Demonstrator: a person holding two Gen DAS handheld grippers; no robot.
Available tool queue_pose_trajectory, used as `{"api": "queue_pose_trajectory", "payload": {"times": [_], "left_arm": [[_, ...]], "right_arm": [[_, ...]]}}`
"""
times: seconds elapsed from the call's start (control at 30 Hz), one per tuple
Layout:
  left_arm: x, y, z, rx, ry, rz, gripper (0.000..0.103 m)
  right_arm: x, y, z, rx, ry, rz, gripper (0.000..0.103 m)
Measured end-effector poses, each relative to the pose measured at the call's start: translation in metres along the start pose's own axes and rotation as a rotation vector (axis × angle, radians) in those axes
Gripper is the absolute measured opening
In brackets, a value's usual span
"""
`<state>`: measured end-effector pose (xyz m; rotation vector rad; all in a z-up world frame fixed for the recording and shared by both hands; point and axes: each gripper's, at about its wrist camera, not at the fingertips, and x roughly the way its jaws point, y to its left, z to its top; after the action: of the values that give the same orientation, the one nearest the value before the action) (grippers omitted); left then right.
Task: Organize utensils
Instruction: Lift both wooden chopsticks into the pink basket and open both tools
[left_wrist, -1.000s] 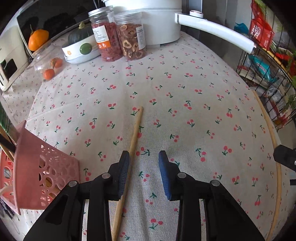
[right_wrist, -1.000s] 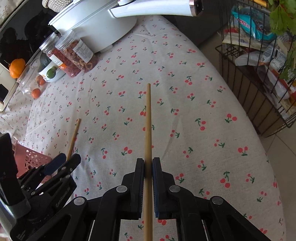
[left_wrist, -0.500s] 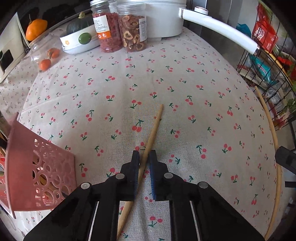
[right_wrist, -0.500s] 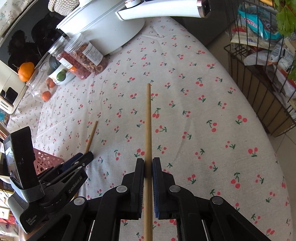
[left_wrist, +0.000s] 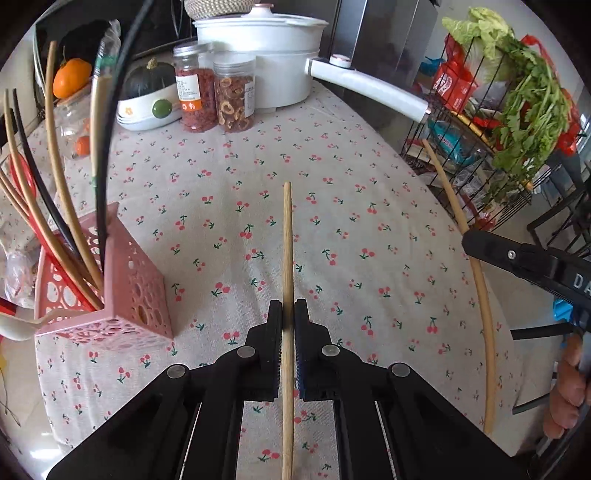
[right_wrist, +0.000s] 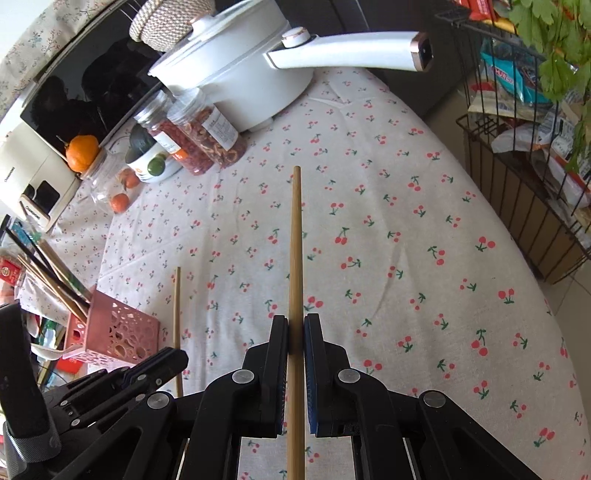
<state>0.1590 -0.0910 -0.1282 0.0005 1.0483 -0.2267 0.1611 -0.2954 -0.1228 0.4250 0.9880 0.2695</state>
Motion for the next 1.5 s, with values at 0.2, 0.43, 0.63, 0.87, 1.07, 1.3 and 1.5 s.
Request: {"api": "queue_pose_trajectory", "payload": {"times": [0.2,0.43,0.63,0.87,1.07,1.3,1.5], "left_arm": [[-0.071,0.016,-0.017,0.009,-0.143,-0.073,0.006],[-0.156,0.049,-0.018,-0.027,-0.383,-0.108,0.006],[-0.202,0.083,-0.015,-0.054,-0.678,0.031,0.006],[-0.173,0.117,0.003,-0.143,-0.772,0.059,0.006],[-0.148,0.109,0.010,-0.080,-0.838,0.111,0.006],[-0.109,0.105,0.010,-0.029,-0.751,0.149,0.006],[-0.107,0.109,0.014,-0.054,-0.638,0.094,0.012]], "right_arm": [[-0.028,0.029,-0.008,-0.031,-0.128,0.060,0.006],[-0.055,0.065,-0.013,-0.120,-0.303,0.092,0.006],[-0.055,0.085,-0.013,-0.181,-0.372,0.092,0.006],[-0.038,0.098,-0.011,-0.216,-0.370,0.093,0.006],[-0.031,0.103,-0.010,-0.229,-0.388,0.096,0.006],[-0.037,0.105,-0.009,-0.235,-0.441,0.095,0.006],[-0.050,0.113,-0.014,-0.249,-0.510,0.113,0.006]]}}
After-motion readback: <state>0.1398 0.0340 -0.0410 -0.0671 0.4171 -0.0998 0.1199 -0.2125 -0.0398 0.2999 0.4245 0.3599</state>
